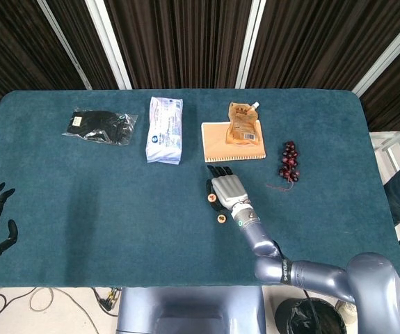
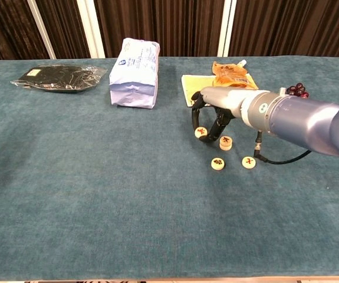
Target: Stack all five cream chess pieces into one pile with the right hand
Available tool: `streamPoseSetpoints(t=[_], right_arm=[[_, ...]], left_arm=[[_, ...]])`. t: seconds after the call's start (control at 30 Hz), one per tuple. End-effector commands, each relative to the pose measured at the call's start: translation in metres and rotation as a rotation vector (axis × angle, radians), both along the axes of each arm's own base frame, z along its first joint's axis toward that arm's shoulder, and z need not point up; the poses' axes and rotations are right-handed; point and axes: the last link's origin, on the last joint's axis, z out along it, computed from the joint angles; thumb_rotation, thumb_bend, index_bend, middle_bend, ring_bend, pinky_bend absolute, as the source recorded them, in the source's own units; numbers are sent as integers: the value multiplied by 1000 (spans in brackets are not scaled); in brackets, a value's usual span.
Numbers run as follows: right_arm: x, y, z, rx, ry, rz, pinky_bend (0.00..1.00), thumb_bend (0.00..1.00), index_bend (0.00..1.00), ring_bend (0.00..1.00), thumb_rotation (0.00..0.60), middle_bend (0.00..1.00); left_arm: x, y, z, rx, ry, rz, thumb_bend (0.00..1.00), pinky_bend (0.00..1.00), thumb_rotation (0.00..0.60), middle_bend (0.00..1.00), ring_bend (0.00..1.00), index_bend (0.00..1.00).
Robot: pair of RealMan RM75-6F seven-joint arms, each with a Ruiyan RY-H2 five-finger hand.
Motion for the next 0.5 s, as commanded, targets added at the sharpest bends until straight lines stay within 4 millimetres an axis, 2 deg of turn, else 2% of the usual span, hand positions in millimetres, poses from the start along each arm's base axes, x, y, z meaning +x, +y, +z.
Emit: streamPoseSetpoints(t=[0.03, 0.5], right_arm=[[-2, -3, 5, -11, 9, -11, 0, 405, 528, 0, 600, 0], [-17, 0, 19, -2, 63, -32, 0, 407, 528, 0, 600, 0]], left_arm=[[0, 0, 0, 1, -1, 0, 624, 0, 600, 1, 0, 134], [0, 0, 1, 6, 3, -5, 625, 0, 600, 1, 0, 134]])
